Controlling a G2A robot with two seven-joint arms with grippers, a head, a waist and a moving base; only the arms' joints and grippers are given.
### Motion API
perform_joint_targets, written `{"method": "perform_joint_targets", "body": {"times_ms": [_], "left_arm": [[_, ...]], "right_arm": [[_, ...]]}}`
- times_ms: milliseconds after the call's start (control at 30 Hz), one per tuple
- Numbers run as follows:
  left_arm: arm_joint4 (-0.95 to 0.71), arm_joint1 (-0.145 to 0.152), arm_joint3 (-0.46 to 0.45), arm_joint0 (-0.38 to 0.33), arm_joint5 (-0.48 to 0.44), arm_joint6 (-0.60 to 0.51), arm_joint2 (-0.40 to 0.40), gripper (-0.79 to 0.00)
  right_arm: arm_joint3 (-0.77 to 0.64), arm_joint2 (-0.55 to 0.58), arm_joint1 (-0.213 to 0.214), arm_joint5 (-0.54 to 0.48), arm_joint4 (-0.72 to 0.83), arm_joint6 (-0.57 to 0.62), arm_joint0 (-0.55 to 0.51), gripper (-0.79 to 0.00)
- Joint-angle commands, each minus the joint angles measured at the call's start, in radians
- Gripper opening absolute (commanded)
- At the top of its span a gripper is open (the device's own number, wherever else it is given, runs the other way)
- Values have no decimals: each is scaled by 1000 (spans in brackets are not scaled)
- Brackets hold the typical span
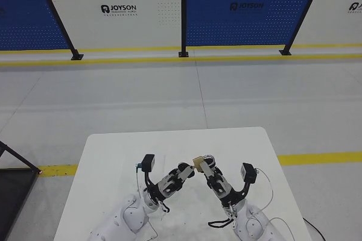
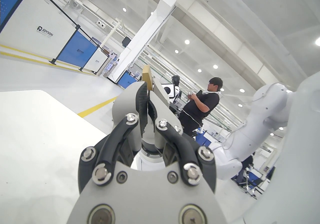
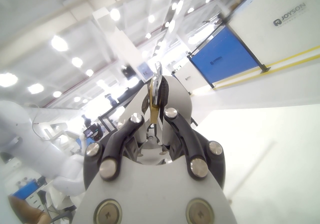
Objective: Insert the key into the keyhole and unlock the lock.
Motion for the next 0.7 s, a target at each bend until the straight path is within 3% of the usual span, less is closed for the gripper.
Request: {"method": "perform_joint_targets", "body": {"times_ms": [0, 267, 667], "left_arm": [[87, -7, -3, 9, 8, 62, -4, -785], [228, -26, 18, 17, 20, 192, 2, -785], [286, -39, 26, 16, 32, 248, -7, -785]], "right_arm": [[-1, 1, 0, 1, 1, 2, -1, -785], [-8, 3, 1, 8, -4, 17, -5, -785], [-12, 7, 2, 8, -20, 19, -11, -785]]}}
